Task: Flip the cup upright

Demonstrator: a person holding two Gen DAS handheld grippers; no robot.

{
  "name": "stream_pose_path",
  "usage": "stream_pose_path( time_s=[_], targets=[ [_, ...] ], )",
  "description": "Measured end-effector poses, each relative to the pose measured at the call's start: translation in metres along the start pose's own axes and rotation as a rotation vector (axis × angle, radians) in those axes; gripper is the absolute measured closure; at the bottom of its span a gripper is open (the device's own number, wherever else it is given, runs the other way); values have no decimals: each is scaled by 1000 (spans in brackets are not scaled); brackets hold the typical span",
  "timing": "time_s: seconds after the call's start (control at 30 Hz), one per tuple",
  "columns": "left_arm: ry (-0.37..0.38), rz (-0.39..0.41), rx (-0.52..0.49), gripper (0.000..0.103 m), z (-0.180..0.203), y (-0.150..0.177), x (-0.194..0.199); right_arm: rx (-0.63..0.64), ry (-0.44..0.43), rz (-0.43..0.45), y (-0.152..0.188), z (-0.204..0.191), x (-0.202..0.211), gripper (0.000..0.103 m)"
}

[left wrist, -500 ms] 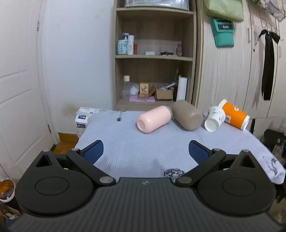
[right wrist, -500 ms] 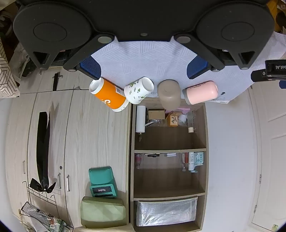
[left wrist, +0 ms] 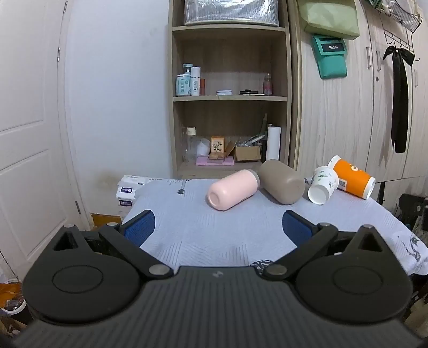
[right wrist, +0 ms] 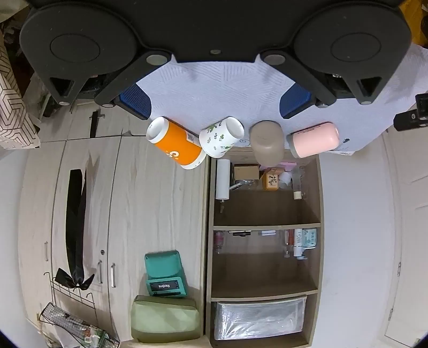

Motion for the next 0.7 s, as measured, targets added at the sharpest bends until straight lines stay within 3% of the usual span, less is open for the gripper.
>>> stream_pose_path(
  time_s=[0.7],
  targets=[
    [-9, -56, -10, 0, 2, 7, -9, -23, 6, 19, -2, 7, 4, 0]
  ],
)
Point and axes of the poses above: each gripper's, at about its wrist camera, not at the fingertips, and x roughly against the way its jaws point, z to its right, y to its underside, the point moved 9 cm from there along -x, roughly the way its jaws point, and after that the axes turned 1 degree about z, right-handed, at the moved point
